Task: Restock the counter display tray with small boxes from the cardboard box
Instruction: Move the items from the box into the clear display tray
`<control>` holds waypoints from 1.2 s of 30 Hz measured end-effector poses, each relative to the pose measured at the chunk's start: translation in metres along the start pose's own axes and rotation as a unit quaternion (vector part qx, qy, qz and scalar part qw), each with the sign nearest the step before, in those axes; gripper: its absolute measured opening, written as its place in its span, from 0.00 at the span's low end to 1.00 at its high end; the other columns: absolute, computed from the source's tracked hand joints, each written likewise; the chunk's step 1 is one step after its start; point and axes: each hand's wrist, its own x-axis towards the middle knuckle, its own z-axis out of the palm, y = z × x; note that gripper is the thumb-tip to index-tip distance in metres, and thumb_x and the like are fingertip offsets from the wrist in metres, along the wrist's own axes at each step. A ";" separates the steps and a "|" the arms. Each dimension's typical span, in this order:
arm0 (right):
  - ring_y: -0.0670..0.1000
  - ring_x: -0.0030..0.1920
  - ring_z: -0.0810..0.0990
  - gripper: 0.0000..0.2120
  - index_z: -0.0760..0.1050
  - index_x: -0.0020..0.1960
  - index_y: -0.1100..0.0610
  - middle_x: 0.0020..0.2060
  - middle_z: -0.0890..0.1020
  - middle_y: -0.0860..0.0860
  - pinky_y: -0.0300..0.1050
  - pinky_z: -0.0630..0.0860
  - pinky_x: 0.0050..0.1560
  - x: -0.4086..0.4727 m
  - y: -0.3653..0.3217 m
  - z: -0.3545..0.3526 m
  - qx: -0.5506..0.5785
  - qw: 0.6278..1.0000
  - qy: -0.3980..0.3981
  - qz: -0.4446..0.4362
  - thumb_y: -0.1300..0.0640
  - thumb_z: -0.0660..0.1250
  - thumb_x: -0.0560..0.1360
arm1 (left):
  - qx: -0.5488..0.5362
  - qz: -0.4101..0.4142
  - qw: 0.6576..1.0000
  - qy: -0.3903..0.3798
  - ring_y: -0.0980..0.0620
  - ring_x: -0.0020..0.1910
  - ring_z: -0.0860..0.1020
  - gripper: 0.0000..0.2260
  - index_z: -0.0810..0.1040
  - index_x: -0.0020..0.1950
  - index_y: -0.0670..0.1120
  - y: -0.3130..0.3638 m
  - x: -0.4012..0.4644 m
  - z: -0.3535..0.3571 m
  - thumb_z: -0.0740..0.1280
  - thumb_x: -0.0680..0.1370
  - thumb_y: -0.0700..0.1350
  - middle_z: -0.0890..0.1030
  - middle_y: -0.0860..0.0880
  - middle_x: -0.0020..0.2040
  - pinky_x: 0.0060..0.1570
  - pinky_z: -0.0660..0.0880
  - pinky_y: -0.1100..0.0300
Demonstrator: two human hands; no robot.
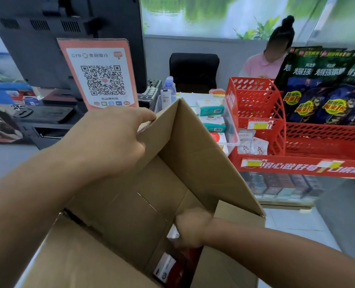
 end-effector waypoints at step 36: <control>0.50 0.44 0.78 0.10 0.71 0.50 0.48 0.50 0.80 0.49 0.52 0.79 0.48 0.085 0.216 -0.133 0.049 0.952 0.265 0.147 0.47 0.71 0.74 | 0.037 -0.107 0.993 0.035 0.56 0.47 0.73 0.27 0.67 0.70 0.67 -0.015 -0.024 0.002 0.69 0.73 0.50 0.73 0.61 0.47 0.44 0.69 0.57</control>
